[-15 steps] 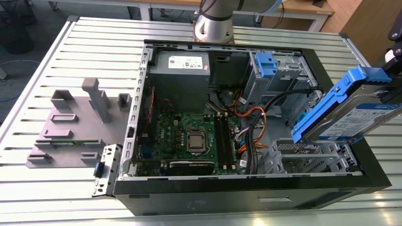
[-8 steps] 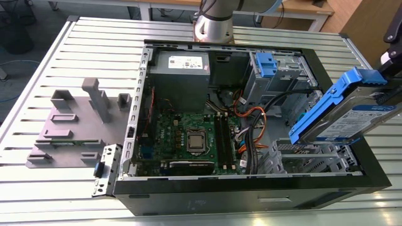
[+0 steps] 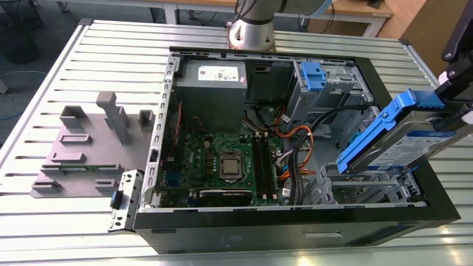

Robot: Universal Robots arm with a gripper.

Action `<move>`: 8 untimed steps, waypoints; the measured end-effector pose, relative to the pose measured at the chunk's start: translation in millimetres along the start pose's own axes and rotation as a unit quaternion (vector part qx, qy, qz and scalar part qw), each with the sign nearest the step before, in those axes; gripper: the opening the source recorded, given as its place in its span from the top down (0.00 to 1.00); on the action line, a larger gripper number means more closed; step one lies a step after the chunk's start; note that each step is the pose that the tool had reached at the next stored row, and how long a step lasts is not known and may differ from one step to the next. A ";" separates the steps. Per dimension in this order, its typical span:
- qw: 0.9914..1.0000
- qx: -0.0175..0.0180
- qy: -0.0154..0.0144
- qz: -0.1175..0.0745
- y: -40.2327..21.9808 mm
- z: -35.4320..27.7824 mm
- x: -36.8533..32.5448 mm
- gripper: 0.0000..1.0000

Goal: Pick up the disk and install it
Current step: 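Insert the disk into the insertion slot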

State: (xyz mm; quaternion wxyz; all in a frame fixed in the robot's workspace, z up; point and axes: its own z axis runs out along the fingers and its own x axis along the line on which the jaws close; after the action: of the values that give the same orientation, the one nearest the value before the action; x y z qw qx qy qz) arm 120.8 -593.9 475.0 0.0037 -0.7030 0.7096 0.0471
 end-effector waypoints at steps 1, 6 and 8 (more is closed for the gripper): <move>1.000 0.000 0.000 0.000 0.0 0.1 0.0 0.65; 1.000 0.000 0.000 0.000 1.0 2.5 0.2 0.65; 1.000 0.000 0.000 0.000 1.1 5.5 0.4 0.65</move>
State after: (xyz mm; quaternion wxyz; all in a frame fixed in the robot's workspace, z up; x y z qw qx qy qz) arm 119.3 -593.9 469.6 0.0037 -0.7031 0.7095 0.0471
